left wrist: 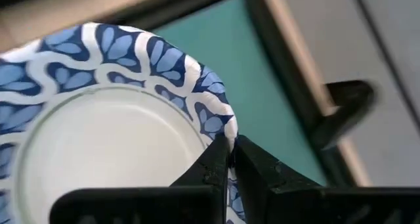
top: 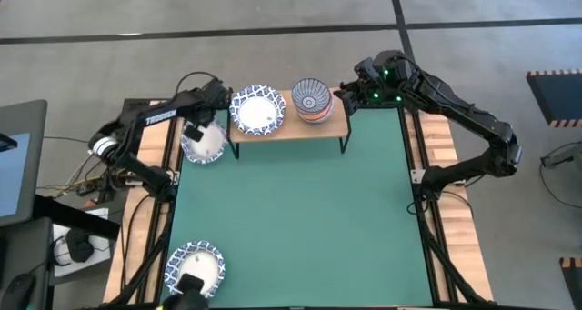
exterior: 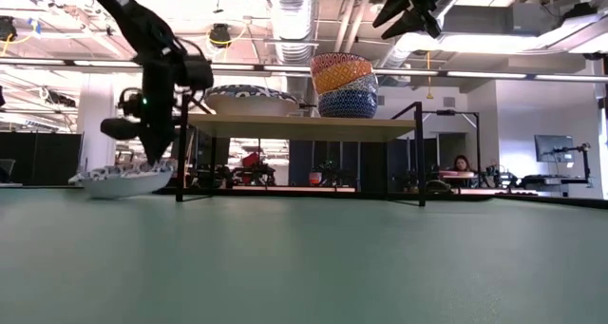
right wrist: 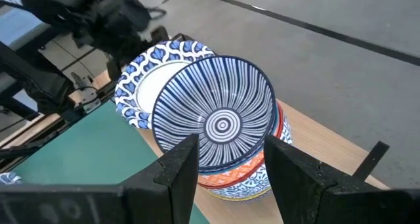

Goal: Place and stack bowls onto a shelf
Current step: Stack the large white bowl on the stacked large white bowl on the shelf

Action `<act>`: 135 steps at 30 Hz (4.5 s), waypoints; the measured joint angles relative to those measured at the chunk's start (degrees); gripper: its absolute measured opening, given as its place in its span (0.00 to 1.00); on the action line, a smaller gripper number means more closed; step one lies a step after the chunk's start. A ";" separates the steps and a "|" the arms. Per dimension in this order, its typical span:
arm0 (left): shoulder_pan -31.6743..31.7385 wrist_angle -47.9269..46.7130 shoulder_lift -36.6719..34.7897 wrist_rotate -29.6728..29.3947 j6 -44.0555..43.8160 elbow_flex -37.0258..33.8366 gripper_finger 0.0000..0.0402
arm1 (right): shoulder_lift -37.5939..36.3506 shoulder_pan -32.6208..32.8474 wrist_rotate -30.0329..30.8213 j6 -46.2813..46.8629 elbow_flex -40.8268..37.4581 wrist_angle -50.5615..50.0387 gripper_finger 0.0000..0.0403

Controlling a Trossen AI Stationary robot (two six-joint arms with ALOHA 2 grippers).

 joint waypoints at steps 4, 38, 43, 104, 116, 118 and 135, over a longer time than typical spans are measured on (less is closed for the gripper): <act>-0.80 0.18 -6.08 -5.67 4.10 0.00 0.01 | 0.00 0.01 -0.09 -0.60 0.00 -0.22 0.49; -19.87 18.87 -23.98 28.13 131.52 9.37 0.00 | 1.29 2.77 -5.11 3.08 0.01 4.41 0.49; -20.05 2.69 -19.52 32.43 139.97 16.84 0.00 | 1.28 2.70 -5.09 3.76 0.01 4.33 0.49; -26.34 -16.09 3.59 26.42 129.55 40.30 0.24 | 1.58 6.33 0.00 11.54 0.01 2.46 0.49; -29.25 -28.79 -2.35 33.00 107.62 39.84 0.24 | 3.16 8.09 0.35 13.77 -0.04 2.60 0.49; -31.79 -35.66 -2.35 32.94 106.01 39.79 0.24 | 3.71 10.44 1.28 13.93 0.01 4.05 0.49; -65.72 -43.22 -1.67 40.31 85.90 39.76 0.24 | 15.97 33.27 4.46 17.10 -0.01 16.02 0.49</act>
